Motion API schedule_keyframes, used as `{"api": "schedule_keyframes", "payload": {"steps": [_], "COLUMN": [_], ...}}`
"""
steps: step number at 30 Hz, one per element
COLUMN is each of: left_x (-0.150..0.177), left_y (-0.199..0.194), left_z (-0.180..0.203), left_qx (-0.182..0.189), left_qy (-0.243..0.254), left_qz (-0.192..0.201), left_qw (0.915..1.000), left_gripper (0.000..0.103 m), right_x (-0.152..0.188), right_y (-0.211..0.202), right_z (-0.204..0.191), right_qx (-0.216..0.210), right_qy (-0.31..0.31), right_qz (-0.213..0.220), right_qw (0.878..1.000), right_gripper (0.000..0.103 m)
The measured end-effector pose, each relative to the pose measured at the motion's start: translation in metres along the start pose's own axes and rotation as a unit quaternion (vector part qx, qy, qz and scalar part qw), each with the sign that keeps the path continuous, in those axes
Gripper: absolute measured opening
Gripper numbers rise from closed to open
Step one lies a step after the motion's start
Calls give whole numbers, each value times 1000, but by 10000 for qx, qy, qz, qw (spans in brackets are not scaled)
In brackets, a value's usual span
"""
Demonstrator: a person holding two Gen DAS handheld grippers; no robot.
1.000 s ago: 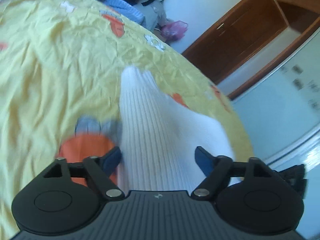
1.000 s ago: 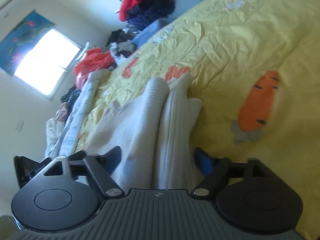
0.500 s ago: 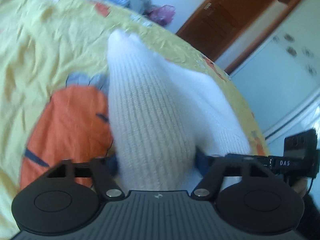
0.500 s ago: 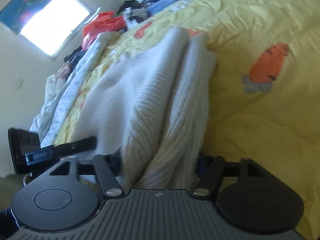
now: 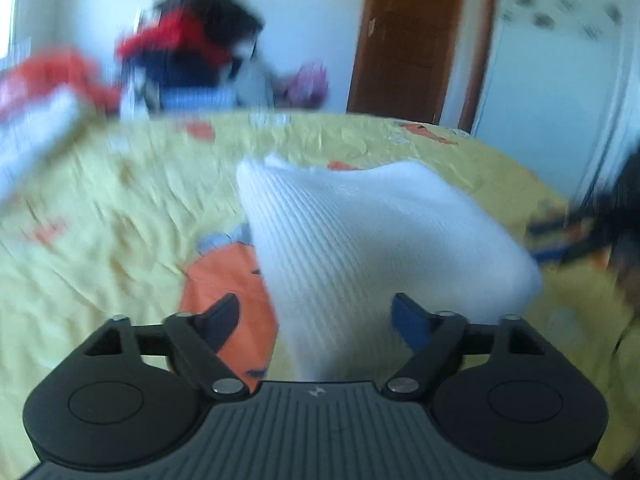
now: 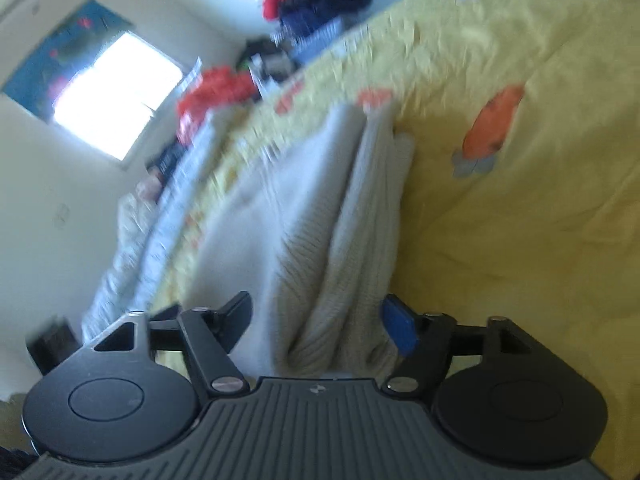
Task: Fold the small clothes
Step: 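Fold the cardigan over once more with both grippers and release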
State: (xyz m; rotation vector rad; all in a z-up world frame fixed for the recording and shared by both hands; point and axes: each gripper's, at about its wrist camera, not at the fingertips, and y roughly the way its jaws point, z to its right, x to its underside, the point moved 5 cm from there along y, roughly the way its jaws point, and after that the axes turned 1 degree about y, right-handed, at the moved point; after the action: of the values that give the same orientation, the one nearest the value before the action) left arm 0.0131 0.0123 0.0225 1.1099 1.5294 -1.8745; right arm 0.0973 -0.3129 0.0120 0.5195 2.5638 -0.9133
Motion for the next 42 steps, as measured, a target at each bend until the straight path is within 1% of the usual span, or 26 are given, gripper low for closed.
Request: {"api": "schedule_keyframes", "payload": {"steps": [3, 5, 7, 8, 9, 10, 11, 12, 13, 14, 16, 17, 19, 22, 24, 26, 29, 31, 34, 36, 37, 38, 39, 40, 41, 42], "left_x": [25, 30, 27, 25, 23, 24, 24, 24, 24, 23, 19, 19, 31, 32, 32, 34, 35, 34, 32, 31, 31, 31, 31, 31, 31, 31], "left_y": [0, 11, 19, 23, 29, 32, 35, 36, 36, 32, 21, 21, 36, 40, 36, 32, 32, 37, 39, 39, 39, 39, 39, 40, 40, 40], "left_z": [14, 15, 9, 7, 4, 3, 4, 6, 8, 8, 1, -4, -12, -4, -3, -4, -3, -1, 2, 0, -1, -3, -4, -6, -7, -8], "left_qx": [-146, -408, -505, -619, -761, -733, -662, -665, -795, -880, -751, -632, -646, -835, -774, -721, -750, -835, -918, -891, -893, -921, -960, -996, -1041, -1040], "left_qy": [477, 453, 240, 150, 107, 119, 133, 214, 401, 505, 221, 74, -144, -182, -228, -143, -165, -160, -120, -129, -151, -176, -202, -216, -236, -268], "left_qz": [-257, -379, -293, -277, -318, -364, -364, -332, -282, -223, -188, -281, -556, -485, -477, -434, -468, -488, -516, -535, -549, -561, -568, -570, -573, -579], "left_qw": [9984, 9974, 9980, 9976, 9965, 9966, 9971, 9970, 9956, 9946, 9968, 9976, 9963, 9952, 9956, 9964, 9959, 9952, 9944, 9945, 9944, 9940, 9936, 9932, 9926, 9925], "left_gripper": [84, 83, 71, 61, 47, 41, 25, 21, 19, 18, 16, 16, 16, 15, 16, 18, 18, 18, 19, 20, 22, 27, 34, 37, 43, 44], "right_x": [7, 11, 13, 13, 14, 15, 15, 17, 17, 17, 15, 15, 17, 18, 16, 7, -28, -53, -83, -97, -101, -104, -105, -104, -105, -104], "right_y": [-5, 6, 23, 29, 36, 41, 46, 49, 51, 49, 39, 33, 36, 42, 40, 30, 1, -2, 22, 47, 61, 75, 86, 96, 103, 106], "right_z": [4, 7, 8, 8, 6, 6, 7, 6, 3, 0, -6, -8, 1, 7, 3, -1, -7, -8, -11, -5, -3, 0, 3, 5, 5, 1], "right_qx": [-46, 65, 129, 148, 163, 190, 280, 378, 436, 482, 548, 594, 599, 538, 620, 641, 419, 216, 280, 402, 473, 647, 807, 859, 810, 807], "right_qy": [68, 81, 145, 150, 134, 109, 72, -27, -173, -304, -548, -667, -640, -547, -563, -524, -298, -53, -84, 83, 136, 93, 82, 149, 175, 66], "right_qz": [-5, -123, -253, -305, -343, -368, -347, -334, -334, -356, -374, -370, -450, -422, -461, -388, 441, 626, 554, 309, 169, 23, -68, -110, -160, -187], "right_qw": [10000, 9999, 9995, 9993, 9992, 9991, 9990, 9987, 9983, 9977, 9963, 9953, 9951, 9962, 9954, 9958, 9977, 9978, 9980, 9987, 9986, 9979, 9967, 9961, 9964, 9965], "right_gripper": [80, 80, 80, 79, 79, 79, 75, 69, 65, 57, 50, 43, 40, 50, 76, 78, 77, 75, 67, 57, 57, 58, 54, 46, 28, 22]}}
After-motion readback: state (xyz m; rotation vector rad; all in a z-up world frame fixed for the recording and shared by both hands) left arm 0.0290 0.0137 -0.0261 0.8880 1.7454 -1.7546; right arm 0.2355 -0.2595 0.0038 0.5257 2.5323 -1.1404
